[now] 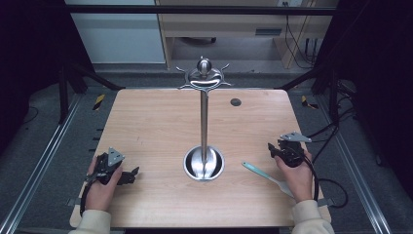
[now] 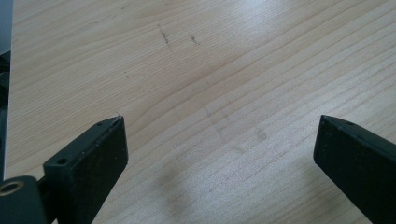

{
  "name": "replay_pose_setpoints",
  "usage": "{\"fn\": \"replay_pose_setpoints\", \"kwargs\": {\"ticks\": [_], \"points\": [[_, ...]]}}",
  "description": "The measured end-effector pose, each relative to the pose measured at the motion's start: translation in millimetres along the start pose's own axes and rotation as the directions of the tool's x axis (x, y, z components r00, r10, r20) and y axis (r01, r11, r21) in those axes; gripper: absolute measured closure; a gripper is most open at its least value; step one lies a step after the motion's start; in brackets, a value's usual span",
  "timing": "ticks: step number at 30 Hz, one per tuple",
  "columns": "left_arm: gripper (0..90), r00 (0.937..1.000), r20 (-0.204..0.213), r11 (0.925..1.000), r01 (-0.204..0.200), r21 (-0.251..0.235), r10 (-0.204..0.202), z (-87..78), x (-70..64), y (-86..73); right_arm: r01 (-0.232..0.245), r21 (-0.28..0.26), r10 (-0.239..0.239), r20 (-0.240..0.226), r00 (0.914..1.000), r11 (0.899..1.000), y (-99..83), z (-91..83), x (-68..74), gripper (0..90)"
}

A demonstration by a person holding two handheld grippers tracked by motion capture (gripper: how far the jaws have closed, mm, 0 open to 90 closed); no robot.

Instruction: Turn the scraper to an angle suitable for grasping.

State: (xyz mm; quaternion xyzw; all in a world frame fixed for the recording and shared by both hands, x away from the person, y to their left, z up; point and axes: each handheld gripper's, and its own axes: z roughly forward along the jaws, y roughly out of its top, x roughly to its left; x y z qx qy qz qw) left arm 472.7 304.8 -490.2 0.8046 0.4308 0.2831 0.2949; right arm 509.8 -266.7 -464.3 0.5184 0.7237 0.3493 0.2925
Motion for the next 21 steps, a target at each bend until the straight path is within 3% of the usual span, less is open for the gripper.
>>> {"fn": "replay_pose_setpoints", "kwargs": {"ticks": [1, 5, 11, 19, 21], "points": [[2.9, 1.0000, 0.001, 1.0000, -0.004, 0.006, 0.004, 0.6, -0.2, -0.2, 0.038, 0.005, -0.038, -0.005, 0.9993, 0.999, 1.1, 0.0, 4.5, 64.3], [2.8, 1.0000, -0.001, 1.0000, -0.004, 0.004, 0.004, 0.2, -0.9, 0.4, 0.065, 0.005, -0.065, -0.027, 0.9975, 0.998, 1.5, -0.2, 9.1, 71.4], [2.8, 1.0000, 0.000, 1.0000, -0.004, 0.007, 0.004, 0.9, -0.8, 0.1, 0.149, 0.033, -0.146, -0.083, 0.9857, 0.988, -0.1, 3.3, 19.0, 82.3], [2.8, 1.0000, 0.001, 1.0000, -0.006, 0.008, 0.006, 1.3, -1.5, 0.2, 0.191, 0.055, -0.183, -0.131, 0.9744, 0.980, -1.0, 6.1, 26.3, 89.5], [2.8, 1.0000, 0.001, 1.0000, -0.006, 0.007, 0.006, 0.8, -1.4, 0.1, 0.210, 0.065, -0.198, -0.156, 0.9677, 0.976, -1.7, 6.2, 29.4, 90.0]]}}
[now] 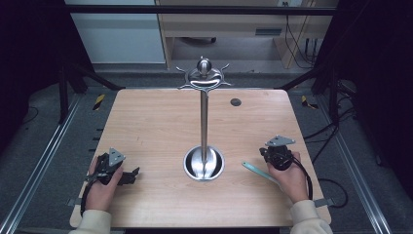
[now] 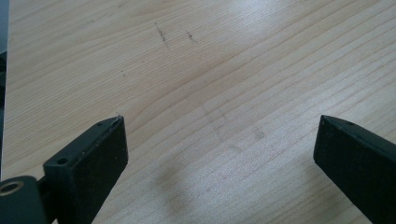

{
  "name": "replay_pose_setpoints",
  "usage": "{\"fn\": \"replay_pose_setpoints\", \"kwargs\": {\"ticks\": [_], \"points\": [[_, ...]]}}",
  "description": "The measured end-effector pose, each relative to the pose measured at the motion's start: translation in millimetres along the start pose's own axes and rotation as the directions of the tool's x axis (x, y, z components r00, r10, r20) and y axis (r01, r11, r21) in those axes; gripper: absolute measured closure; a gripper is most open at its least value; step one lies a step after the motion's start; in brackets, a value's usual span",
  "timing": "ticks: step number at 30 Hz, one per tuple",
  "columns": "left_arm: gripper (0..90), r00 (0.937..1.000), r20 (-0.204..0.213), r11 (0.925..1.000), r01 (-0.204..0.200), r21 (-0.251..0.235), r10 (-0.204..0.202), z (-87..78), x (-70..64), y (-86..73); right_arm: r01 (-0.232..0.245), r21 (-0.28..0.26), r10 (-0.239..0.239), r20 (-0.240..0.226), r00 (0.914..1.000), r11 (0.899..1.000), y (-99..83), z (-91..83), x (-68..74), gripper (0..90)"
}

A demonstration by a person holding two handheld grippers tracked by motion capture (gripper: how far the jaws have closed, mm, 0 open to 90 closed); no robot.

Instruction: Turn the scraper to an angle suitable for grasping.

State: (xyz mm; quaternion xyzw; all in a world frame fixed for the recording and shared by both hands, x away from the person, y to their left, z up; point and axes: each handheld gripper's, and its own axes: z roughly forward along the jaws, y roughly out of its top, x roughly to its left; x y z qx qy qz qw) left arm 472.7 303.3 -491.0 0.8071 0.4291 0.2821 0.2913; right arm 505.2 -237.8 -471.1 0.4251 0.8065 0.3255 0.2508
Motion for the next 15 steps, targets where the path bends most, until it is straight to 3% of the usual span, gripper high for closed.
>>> {"fn": "replay_pose_setpoints", "kwargs": {"ticks": [5, 15], "points": [[2.8, 1.0000, 0.002, 1.0000, 0.003, 0.003, -0.003, 1.0, 0.4, -0.2, 0.014, -0.002, -0.014, -0.007, 0.9999, 1.000, 0.4, 1.4, 2.2, 90.0], [2.8, 1.0000, 0.003, 1.0000, 0.002, 0.002, -0.002, 0.2, 0.6, 0.3, 0.080, 0.048, -0.075, -0.092, 0.9929, 0.996, -0.9, 7.6, 17.6, 90.0]]}}
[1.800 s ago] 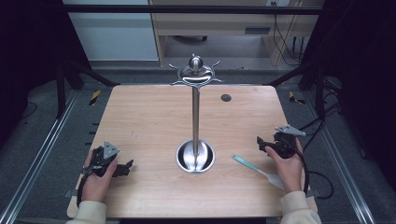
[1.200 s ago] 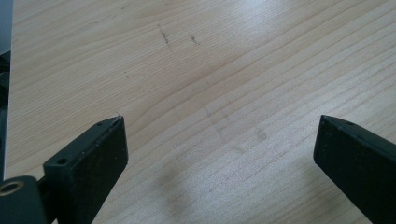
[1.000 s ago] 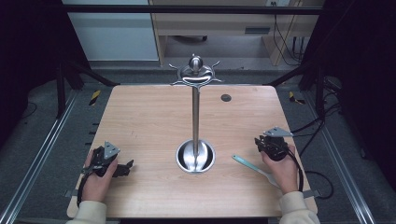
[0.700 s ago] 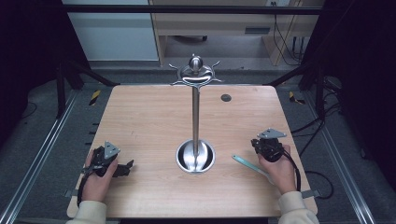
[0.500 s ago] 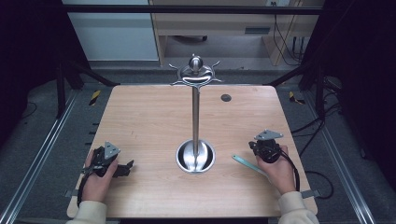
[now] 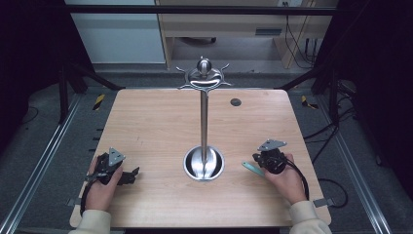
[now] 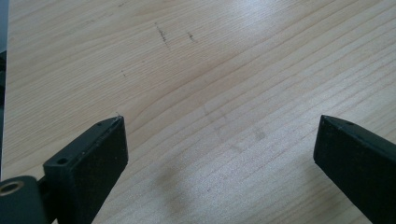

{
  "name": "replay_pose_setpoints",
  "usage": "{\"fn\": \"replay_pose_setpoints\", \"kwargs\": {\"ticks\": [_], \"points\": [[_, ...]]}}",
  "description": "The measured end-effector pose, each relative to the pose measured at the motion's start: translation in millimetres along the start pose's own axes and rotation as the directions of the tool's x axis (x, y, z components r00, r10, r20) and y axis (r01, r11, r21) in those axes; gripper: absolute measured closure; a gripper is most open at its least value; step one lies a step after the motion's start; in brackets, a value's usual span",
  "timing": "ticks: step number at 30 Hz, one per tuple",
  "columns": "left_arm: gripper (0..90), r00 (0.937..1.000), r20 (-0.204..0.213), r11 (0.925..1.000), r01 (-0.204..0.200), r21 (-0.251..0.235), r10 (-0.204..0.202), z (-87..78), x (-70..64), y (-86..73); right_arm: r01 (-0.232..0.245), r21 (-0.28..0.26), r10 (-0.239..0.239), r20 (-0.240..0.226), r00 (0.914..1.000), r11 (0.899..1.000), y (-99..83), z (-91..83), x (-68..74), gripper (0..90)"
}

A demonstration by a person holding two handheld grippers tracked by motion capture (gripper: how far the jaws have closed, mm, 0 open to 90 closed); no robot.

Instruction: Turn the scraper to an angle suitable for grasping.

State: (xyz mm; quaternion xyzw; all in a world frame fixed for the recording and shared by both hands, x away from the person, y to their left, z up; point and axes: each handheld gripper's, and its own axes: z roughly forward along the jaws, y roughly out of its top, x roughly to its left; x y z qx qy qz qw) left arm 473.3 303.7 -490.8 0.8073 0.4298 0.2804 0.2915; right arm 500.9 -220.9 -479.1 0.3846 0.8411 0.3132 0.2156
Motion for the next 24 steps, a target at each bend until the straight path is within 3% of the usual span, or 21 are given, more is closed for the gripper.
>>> {"fn": "replay_pose_setpoints", "kwargs": {"ticks": [9, 24], "points": [[2.8, 1.0000, 0.004, 1.0000, -0.002, 0.001, 0.002, 0.4, -0.1, 0.1, 0.039, 0.042, -0.037, -0.033, 0.9987, 0.998, -1.2, 6.5, 6.6, 90.0], [2.8, 1.0000, 0.006, 1.0000, -0.005, 0.001, 0.005, 0.1, -0.5, 0.5, 0.041, 0.053, -0.039, -0.051, 0.9979, 0.998, -1.7, 8.5, 9.1, 90.0]]}}
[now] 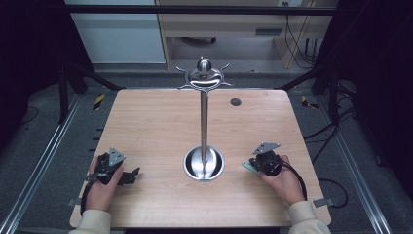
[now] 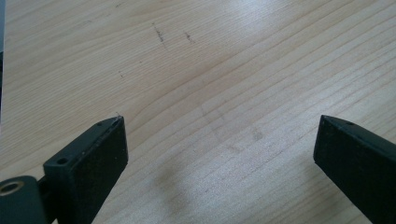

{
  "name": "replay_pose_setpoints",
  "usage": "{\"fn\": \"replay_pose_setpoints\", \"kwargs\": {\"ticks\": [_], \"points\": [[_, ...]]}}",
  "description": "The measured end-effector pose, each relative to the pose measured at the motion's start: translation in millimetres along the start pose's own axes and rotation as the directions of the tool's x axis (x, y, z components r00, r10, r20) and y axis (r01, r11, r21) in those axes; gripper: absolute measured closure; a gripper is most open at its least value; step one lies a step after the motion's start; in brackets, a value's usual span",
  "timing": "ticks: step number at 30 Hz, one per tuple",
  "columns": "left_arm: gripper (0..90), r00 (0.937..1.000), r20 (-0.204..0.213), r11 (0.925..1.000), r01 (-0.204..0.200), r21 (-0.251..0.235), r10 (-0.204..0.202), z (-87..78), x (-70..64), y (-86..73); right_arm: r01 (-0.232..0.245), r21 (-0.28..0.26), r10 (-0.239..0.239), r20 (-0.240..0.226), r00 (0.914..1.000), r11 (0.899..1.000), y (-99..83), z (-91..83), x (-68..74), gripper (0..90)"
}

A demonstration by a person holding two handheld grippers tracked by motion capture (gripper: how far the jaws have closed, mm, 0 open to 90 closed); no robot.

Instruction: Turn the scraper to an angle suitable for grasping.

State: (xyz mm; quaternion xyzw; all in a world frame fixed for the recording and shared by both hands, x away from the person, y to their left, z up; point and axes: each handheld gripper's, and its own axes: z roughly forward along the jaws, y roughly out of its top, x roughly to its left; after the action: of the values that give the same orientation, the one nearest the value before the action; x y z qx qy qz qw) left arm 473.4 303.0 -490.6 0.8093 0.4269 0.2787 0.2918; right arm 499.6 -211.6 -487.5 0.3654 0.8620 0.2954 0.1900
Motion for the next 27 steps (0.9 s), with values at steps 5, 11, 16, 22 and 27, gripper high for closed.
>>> {"fn": "replay_pose_setpoints", "kwargs": {"ticks": [5, 11, 16, 22, 27], "points": [[2.8, 1.0000, 0.000, 1.0000, -0.003, 0.002, 0.003, 0.1, 0.0, 0.0, -0.001, 0.003, 0.001, -0.005, 1.0000, 1.000, -0.1, 0.2, 0.2, 90.0], [2.9, 1.0000, -0.005, 1.0000, 0.002, 0.000, -0.002, -1.0, 0.2, -0.5, 0.008, 0.003, -0.008, -0.069, 0.9976, 1.000, -1.7, -2.0, 4.9, 90.0], [2.8, 1.0000, -0.007, 1.0000, 0.003, 0.001, -0.003, -1.1, 0.3, -0.7, 0.038, 0.011, -0.037, -0.106, 0.9936, 0.999, -1.5, -6.1, 13.3, 90.0], [2.9, 0.9999, -0.011, 1.0000, 0.005, -0.002, -0.005, -1.3, 0.6, -1.1, 0.072, -0.003, -0.072, -0.107, 0.9916, 0.997, 8.7, -17.2, 19.2, 90.0], [2.9, 1.0000, -0.005, 1.0000, -0.003, -0.003, 0.003, -0.9, -0.5, 0.0, 0.138, 0.103, -0.124, -0.128, 0.9840, 0.985, 14.1, -19.0, 20.4, 86.2]]}}
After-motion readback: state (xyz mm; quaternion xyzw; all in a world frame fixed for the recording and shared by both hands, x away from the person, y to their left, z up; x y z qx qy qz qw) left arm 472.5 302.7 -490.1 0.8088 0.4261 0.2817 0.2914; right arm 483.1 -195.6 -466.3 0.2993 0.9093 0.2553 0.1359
